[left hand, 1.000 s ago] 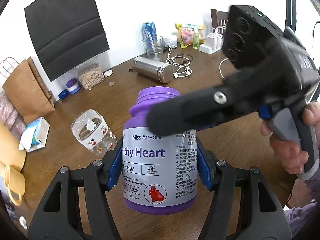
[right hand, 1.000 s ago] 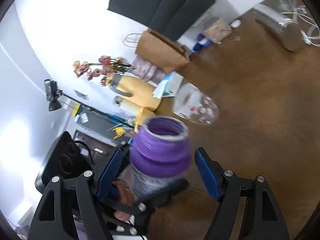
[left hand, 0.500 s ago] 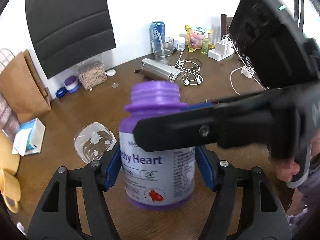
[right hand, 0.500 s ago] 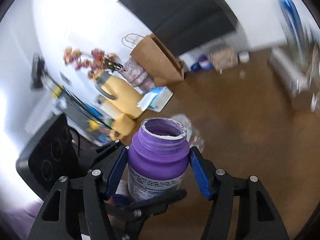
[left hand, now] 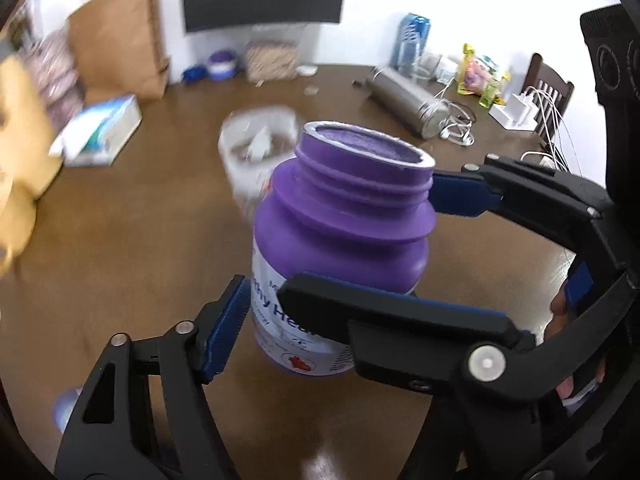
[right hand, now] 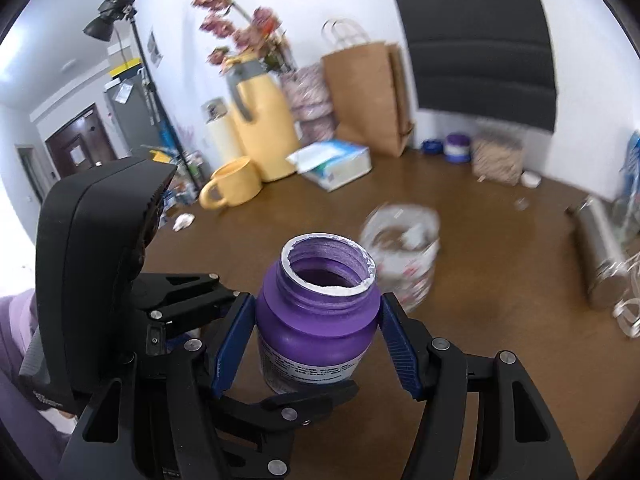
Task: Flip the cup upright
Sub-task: 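Rotate the bottle upright with the left tool and lower it onto the table, then open the left tool and withdraw both tools from the bottle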
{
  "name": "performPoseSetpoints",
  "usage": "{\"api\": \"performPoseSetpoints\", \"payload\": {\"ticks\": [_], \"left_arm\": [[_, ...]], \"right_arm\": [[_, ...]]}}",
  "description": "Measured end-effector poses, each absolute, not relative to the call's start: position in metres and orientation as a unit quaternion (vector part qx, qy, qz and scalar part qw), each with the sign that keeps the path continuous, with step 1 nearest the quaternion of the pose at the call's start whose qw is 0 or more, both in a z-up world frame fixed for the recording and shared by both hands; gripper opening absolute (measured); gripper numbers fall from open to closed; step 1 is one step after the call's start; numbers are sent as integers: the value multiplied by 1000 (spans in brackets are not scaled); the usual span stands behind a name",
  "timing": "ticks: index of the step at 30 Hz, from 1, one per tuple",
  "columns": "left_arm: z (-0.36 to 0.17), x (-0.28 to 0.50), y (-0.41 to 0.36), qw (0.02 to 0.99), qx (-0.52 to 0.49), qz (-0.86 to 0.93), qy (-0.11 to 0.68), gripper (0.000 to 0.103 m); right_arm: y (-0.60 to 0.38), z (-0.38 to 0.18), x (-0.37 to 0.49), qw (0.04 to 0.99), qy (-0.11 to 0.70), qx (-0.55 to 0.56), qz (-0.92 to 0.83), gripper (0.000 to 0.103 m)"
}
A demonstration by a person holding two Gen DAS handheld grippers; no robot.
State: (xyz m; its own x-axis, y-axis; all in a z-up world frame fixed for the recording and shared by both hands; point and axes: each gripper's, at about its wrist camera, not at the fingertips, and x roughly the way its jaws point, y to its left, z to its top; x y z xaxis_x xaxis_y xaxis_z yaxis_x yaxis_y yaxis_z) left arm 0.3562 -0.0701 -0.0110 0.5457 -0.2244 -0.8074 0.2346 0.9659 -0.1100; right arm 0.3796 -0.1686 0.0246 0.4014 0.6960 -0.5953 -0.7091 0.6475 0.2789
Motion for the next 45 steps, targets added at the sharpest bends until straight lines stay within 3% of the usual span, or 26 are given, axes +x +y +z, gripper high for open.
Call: {"api": "performPoseSetpoints", "payload": {"ticks": [12,23,31,33,45], "left_arm": [[-49,272,-61,883,-9,-149,445,60],[-58,242,-61,894,-11,-178,411,61],[-64,228,-64,884,-16,-192,426,67],[-65,224,-65,885,-14,-188,426,74],[-58,192,-49,898,-27,-177,402,75]], "right_arm": [[-151,-12,296,816,372,-28,442,68],[-156,-24,266,814,385,-5,435,71],[-168,-32,251,814,398,32,422,73],[-174,-31,247,818,396,42,415,76],[-194,-19,213,852,354,62,380,80]]}}
